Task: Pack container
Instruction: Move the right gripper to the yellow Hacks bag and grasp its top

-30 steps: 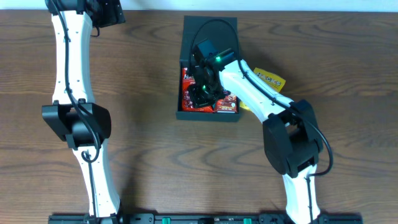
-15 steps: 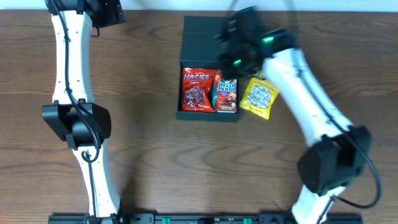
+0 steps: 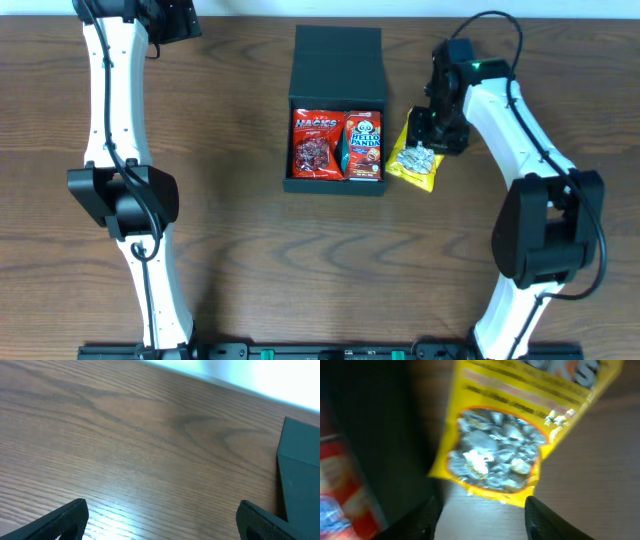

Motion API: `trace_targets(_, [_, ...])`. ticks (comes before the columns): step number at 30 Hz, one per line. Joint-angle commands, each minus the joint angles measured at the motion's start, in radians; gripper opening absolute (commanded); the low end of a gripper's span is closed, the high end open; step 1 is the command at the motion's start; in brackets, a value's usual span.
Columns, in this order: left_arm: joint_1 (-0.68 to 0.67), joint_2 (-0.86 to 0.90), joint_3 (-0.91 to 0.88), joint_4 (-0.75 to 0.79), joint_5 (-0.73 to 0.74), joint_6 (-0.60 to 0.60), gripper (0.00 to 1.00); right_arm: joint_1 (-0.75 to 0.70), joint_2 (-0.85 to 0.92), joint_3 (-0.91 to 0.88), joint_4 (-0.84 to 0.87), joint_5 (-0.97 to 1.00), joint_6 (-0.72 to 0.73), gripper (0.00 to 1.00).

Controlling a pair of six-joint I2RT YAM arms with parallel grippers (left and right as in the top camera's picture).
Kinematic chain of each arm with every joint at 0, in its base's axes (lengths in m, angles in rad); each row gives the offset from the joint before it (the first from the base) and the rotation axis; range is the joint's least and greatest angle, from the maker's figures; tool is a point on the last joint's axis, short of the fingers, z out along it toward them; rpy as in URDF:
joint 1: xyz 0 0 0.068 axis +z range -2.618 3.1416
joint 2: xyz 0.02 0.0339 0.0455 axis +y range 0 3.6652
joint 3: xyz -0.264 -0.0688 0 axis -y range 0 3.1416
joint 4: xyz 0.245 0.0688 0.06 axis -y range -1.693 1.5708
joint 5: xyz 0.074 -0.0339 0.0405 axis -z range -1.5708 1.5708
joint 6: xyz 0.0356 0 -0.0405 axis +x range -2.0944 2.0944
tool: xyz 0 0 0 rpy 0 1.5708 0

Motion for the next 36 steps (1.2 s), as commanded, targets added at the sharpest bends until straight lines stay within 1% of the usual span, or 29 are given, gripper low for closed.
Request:
trace_targets(1, [0.002,-0.003,0.017,-0.001,0.007,0.007,0.96,-0.012,0.016,-0.021,0.027,0.063,0.055,0.56])
trace_targets(5, [0.002,-0.003,0.017,-0.005,0.007,0.007,0.95,-0.067,0.016,-0.053,0.079,0.032,0.053,0.51])
trace_targets(10, [0.002,-0.003,0.017,-0.005,0.007,0.007,0.96,-0.143,0.017,-0.118,0.182,-0.079,0.027,0.5])
trace_targets(13, [0.002,-0.003,0.017,-0.003,0.007,0.007,0.96,-0.18,0.017,-0.147,0.254,-0.127,0.025,0.5])
trace_targets(16, [0.002,-0.003,0.017,-0.003,0.007,0.007,0.96,-0.216,0.019,-0.164,0.328,-0.188,0.024,0.55])
trace_targets(19, [0.002,-0.003,0.017,-0.003,0.007,0.007,0.95,-0.241,0.039,-0.164,0.379,-0.264,0.025,0.55])
trace_targets(21, [0.002,-0.003,0.017,-0.003,0.007,0.007,0.95,-0.25,0.055,-0.164,0.398,-0.299,0.025,0.55])
trace_targets(26, [0.002,-0.003,0.017,-0.004,0.007,0.007,0.95,-0.256,0.108,-0.164,0.414,-0.301,0.026,0.53])
trace_targets(36, [0.002,-0.003,0.017,0.0,0.007,0.007,0.95,-0.311,0.113,-0.164,0.444,-0.306,0.047,0.52])
